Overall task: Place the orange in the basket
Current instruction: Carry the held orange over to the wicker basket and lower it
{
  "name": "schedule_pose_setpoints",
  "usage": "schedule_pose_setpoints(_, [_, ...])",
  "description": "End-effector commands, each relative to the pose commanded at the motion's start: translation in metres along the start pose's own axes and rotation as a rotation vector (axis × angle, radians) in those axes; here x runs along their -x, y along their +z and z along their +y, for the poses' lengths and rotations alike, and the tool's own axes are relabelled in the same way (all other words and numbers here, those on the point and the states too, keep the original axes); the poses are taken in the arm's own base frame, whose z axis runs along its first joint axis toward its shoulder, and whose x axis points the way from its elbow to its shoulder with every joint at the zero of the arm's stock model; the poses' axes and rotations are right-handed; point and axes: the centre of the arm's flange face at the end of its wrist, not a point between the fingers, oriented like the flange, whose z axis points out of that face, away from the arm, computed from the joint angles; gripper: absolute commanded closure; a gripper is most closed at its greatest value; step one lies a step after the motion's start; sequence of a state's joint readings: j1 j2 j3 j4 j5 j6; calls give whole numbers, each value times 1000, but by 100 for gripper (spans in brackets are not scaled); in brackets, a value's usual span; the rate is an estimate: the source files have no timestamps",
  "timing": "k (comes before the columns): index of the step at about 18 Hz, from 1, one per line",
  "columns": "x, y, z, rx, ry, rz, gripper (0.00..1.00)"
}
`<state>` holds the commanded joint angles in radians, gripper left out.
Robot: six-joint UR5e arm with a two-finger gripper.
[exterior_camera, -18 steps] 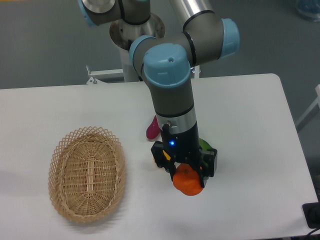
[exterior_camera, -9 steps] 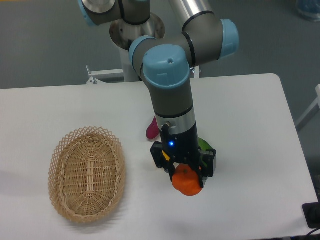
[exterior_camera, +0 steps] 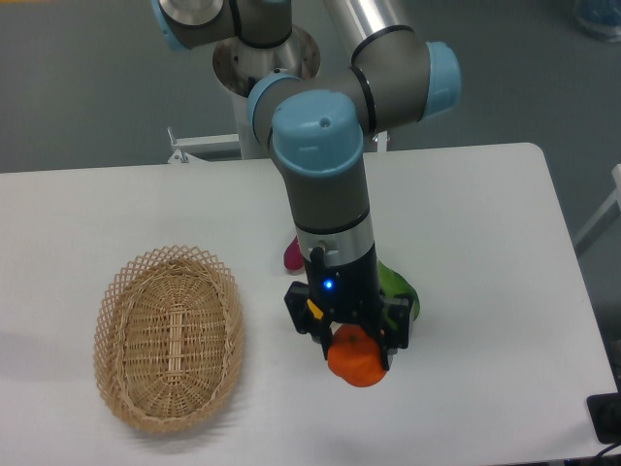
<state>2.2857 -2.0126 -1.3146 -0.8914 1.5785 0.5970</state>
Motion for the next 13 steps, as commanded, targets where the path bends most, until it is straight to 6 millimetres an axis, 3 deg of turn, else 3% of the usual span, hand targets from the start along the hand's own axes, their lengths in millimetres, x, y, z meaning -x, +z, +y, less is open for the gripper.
schedule_pose_setpoints(3, [-31, -17, 0, 4, -127, 3, 27])
schedule_pose_setpoints(6, [-55, -25, 33, 57, -186, 3, 27])
schedule_pose_setpoints(9, [-117, -15, 40, 106, -107, 35, 27])
schedule_pose_setpoints(13, [-189, 12, 53, 171, -17, 98, 27])
